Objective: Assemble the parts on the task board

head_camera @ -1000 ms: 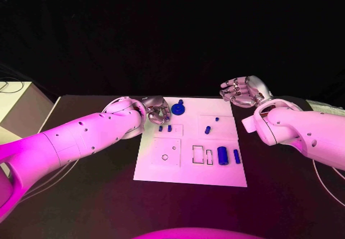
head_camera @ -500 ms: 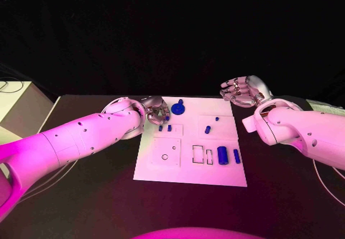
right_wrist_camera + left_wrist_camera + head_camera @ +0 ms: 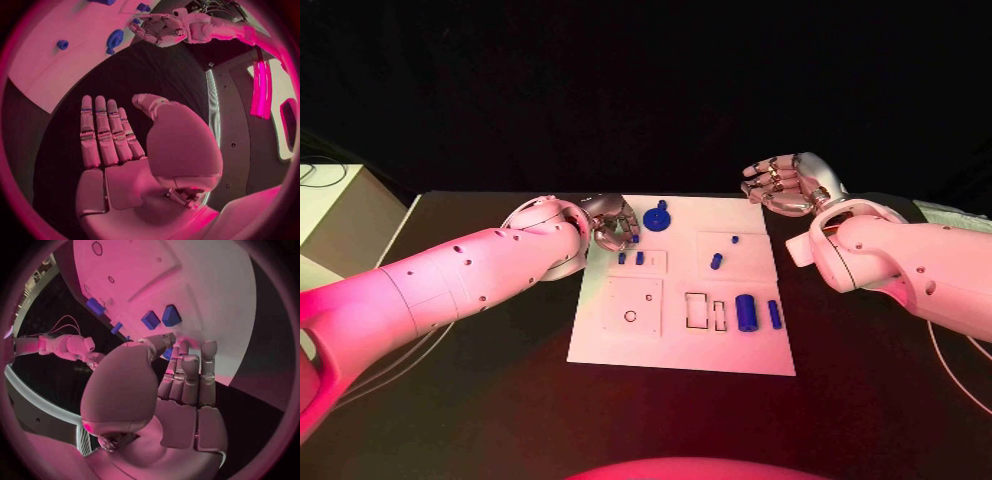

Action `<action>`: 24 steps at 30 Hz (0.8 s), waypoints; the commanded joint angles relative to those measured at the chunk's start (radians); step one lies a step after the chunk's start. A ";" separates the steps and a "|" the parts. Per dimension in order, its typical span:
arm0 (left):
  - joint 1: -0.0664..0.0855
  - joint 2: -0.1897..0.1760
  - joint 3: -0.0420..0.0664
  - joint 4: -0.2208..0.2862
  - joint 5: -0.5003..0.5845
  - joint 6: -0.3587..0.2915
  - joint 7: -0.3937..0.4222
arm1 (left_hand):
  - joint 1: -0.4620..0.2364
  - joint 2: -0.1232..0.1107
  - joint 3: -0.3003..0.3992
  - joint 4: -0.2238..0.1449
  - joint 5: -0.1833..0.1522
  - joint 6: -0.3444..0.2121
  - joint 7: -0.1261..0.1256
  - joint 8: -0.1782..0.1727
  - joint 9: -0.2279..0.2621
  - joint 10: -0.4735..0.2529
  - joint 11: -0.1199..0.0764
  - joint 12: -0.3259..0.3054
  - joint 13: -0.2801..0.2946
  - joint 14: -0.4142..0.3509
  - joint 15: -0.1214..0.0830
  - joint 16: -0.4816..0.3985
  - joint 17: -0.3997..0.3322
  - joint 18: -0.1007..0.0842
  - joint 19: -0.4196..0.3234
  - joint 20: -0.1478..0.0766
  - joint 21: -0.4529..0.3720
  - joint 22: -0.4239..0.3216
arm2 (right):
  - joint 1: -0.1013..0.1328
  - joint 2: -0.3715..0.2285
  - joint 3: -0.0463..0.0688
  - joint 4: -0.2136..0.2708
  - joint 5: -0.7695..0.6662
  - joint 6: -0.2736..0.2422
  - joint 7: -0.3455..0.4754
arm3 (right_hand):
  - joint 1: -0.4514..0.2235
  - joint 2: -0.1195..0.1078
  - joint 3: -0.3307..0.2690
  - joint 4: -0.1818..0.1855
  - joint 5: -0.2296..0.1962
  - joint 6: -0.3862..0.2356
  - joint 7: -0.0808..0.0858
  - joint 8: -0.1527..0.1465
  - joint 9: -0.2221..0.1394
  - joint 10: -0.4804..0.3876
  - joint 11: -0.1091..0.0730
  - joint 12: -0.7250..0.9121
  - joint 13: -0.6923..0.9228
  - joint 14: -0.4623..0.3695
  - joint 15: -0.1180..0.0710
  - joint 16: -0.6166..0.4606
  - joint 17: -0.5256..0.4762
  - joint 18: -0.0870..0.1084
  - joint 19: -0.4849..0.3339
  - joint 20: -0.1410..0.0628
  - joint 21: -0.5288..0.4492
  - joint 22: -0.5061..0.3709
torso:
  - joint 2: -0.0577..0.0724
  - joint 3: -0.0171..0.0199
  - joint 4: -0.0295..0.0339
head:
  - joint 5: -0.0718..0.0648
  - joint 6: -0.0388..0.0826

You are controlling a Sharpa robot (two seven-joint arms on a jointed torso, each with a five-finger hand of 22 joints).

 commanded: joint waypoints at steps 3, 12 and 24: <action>0.000 -0.003 0.001 -0.005 0.011 0.011 -0.013 | -0.005 -0.003 -0.005 -0.001 -0.001 -0.013 -0.004 -0.010 -0.002 -0.038 0.013 -0.014 -0.002 -0.039 0.007 -0.013 -0.044 0.002 -0.028 0.008 -0.024 -0.024 | -0.001 0.000 0.000 -0.007 -0.005 0.025 0.008 | 0.002 0.005 -0.001 -0.010 0.003 -0.002 0.031 -0.003 -0.001 -0.009 0.002 -0.008 -0.002 0.000 0.007 -0.010 -0.006 0.013 -0.007 0.003 0.001 -0.008 | -0.001 -0.0004 -0.0005 | -0.001 0.001; 0.001 -0.023 0.037 -0.055 0.116 0.011 0.020 | -0.001 -0.003 -0.007 -0.004 -0.001 -0.019 -0.003 -0.017 -0.003 -0.072 0.023 -0.021 -0.004 -0.096 0.017 -0.031 -0.127 0.011 -0.066 0.017 -0.053 -0.056 | -0.001 0.001 0.000 -0.061 -0.062 0.081 0.029 | 0.074 0.006 0.017 -0.089 -0.097 0.053 -0.008 0.013 0.003 0.053 -0.033 -0.009 -0.004 0.128 -0.040 0.033 -0.008 0.014 0.105 -0.047 0.059 -0.009 | -0.002 -0.0013 0.0001 | -0.007 0.005; 0.000 -0.103 0.118 -0.041 0.575 -0.039 0.132 | -0.025 0.011 -0.041 0.024 0.001 0.051 0.032 0.019 0.014 -0.030 0.005 0.040 0.015 -0.156 0.005 -0.070 -0.230 0.016 -0.098 0.015 -0.109 -0.095 | 0.000 0.005 0.000 -0.135 -0.369 0.219 -0.021 | 0.101 0.024 -0.049 -0.156 -0.121 0.186 -0.062 0.010 -0.007 0.251 -0.109 -0.057 0.007 0.457 -0.146 0.292 0.162 0.005 0.319 -0.176 0.377 0.199 | -0.004 -0.0016 0.0004 | -0.025 0.018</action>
